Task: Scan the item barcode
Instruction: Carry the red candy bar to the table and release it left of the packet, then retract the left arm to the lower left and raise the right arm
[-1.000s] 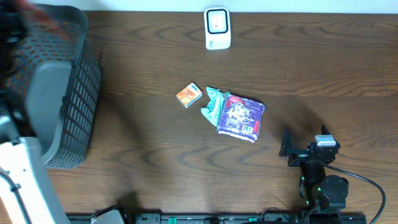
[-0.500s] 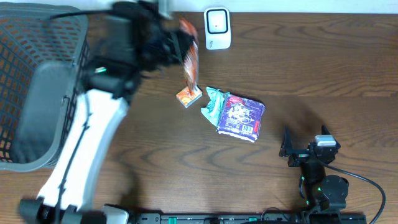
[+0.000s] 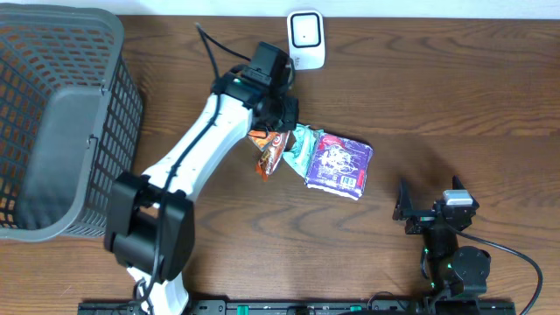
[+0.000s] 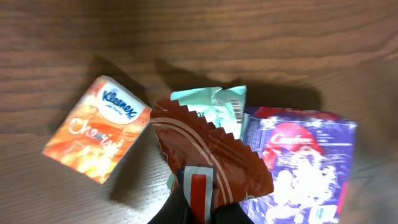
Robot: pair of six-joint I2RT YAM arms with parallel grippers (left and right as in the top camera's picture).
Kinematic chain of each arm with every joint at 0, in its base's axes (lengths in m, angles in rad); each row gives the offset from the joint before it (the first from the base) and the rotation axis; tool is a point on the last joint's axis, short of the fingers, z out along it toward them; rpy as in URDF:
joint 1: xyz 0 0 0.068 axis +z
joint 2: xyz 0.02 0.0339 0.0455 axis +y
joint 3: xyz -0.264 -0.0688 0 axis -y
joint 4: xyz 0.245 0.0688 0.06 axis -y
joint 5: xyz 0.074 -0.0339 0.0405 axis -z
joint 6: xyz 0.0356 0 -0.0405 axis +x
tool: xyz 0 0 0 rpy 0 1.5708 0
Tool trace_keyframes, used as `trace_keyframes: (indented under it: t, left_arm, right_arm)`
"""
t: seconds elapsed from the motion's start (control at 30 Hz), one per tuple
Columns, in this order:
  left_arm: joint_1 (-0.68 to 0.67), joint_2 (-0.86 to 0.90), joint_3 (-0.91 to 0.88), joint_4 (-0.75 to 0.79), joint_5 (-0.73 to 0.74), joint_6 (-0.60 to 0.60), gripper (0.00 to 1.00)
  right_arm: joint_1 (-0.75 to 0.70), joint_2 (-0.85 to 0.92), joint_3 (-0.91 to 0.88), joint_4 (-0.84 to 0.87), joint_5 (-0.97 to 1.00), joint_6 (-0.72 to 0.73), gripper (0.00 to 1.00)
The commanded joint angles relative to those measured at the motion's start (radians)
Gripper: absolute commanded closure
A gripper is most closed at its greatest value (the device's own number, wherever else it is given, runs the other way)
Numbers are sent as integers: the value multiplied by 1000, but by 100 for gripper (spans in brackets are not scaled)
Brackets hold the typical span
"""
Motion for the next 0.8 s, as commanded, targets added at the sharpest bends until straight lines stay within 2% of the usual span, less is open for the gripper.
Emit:
trace_keyframes:
  t: [0.0, 0.03, 0.07, 0.17, 0.2, 0.37, 0.57, 0.63, 0.7, 0.73, 0.77]
  left_arm:
    - [-6, 28, 0, 2, -18, 19, 92]
    - [-6, 31, 0, 2, -19, 19, 84]
    - [-6, 31, 0, 2, -19, 19, 61]
    - [-3, 22, 1, 17, -18, 20, 28]
    - [-2, 16, 3, 21, -18, 19, 25]
    - [24, -46, 38, 15, -10, 19, 25]
    - [87, -241, 46, -6, -8, 19, 23]
    - [118, -338, 46, -79, -8, 20, 20]
    - [157, -445, 46, -221, -9, 20, 18]
    - [173, -486, 46, -282, -10, 20, 11]
    - [185, -518, 46, -327, -13, 20, 9]
  right_arm:
    - [8, -3, -2, -3, 5, -7, 1]
    - [8, -3, -2, -3, 5, -7, 1]
    - [8, -3, -2, -3, 5, -7, 1]
    - [8, -3, -2, -3, 5, -7, 1]
    - [8, -3, -2, -3, 5, -7, 1]
    - [8, -3, -2, -3, 5, -7, 1]
    - [8, -3, -2, -3, 5, -7, 1]
    - [8, -3, -2, -3, 5, -7, 1]
    - [8, -3, -2, -3, 5, -7, 1]
    - [8, -3, -2, -3, 5, -7, 1]
    - [8, -3, -2, -3, 5, -7, 1]
